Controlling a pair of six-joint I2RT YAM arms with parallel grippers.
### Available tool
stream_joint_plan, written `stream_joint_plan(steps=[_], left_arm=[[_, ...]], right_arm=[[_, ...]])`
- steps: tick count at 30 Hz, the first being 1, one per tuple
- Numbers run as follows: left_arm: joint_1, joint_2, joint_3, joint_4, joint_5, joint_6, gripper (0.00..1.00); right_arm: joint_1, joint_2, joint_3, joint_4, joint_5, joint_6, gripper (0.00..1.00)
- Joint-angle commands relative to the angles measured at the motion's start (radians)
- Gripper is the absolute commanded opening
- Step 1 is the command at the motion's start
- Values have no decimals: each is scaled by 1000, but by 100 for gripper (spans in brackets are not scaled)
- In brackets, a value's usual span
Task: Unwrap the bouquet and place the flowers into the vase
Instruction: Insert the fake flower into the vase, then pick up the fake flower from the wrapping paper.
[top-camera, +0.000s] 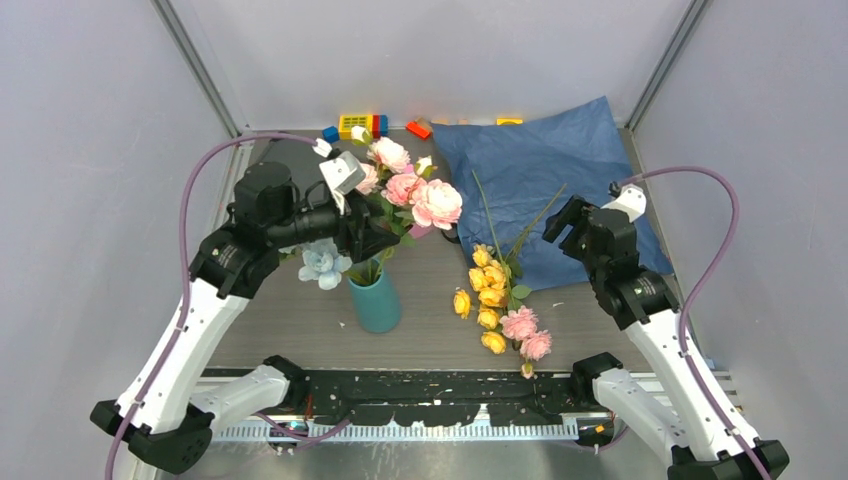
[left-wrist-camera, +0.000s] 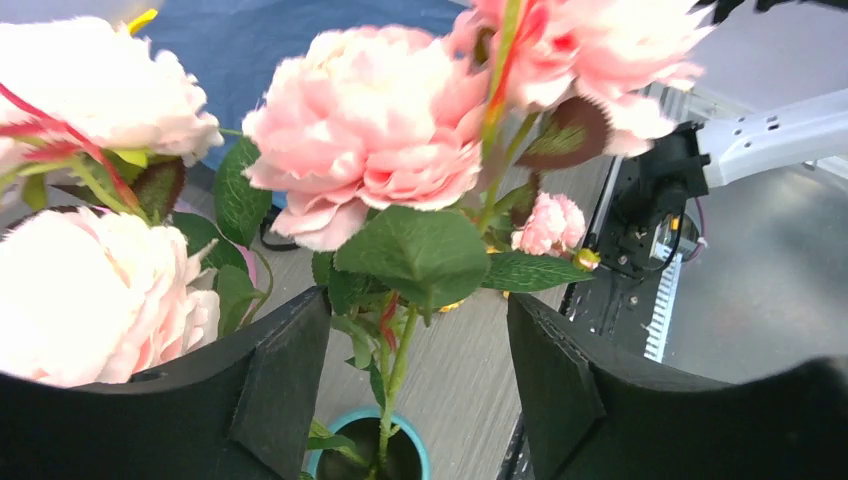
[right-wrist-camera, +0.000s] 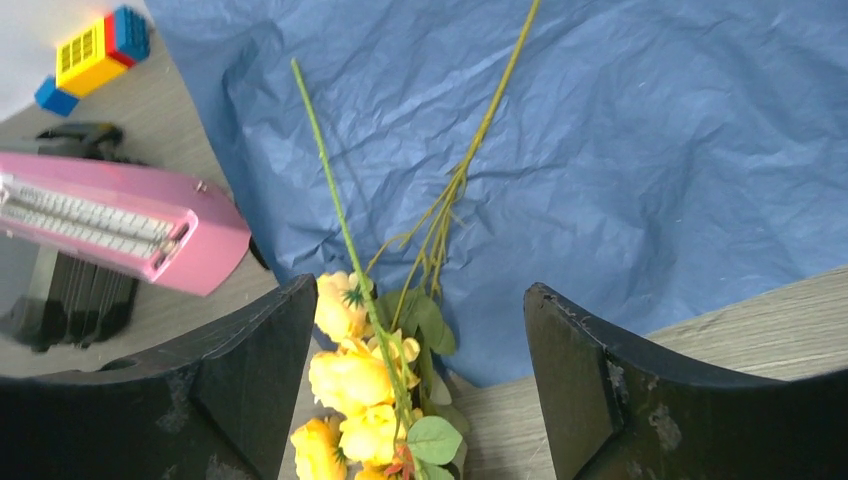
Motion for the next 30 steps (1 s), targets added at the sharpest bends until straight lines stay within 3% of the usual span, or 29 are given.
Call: stream_joint_plan(steps=[1, 6, 11, 14, 21, 30], left_arm=[[6, 11, 85, -31, 15, -5, 70], [7, 48, 118, -39, -22, -39, 72], [7, 59, 136, -35, -30, -48, 73], [9, 58, 127, -31, -35, -48, 72], [13, 65, 117, -44, -41, -48, 69], [15, 52, 95, -38, -47, -58, 69]], right_arm=[[-3, 73, 7, -11, -146, 1, 82], [-10, 280, 42, -5, -361, 19, 78], [-11, 439, 65, 29, -491, -30, 66], [-11, 520, 80, 42, -521, -54, 59], [-9, 598, 77, 119, -546, -63, 55], [-10, 722, 155, 136, -608, -75, 44]])
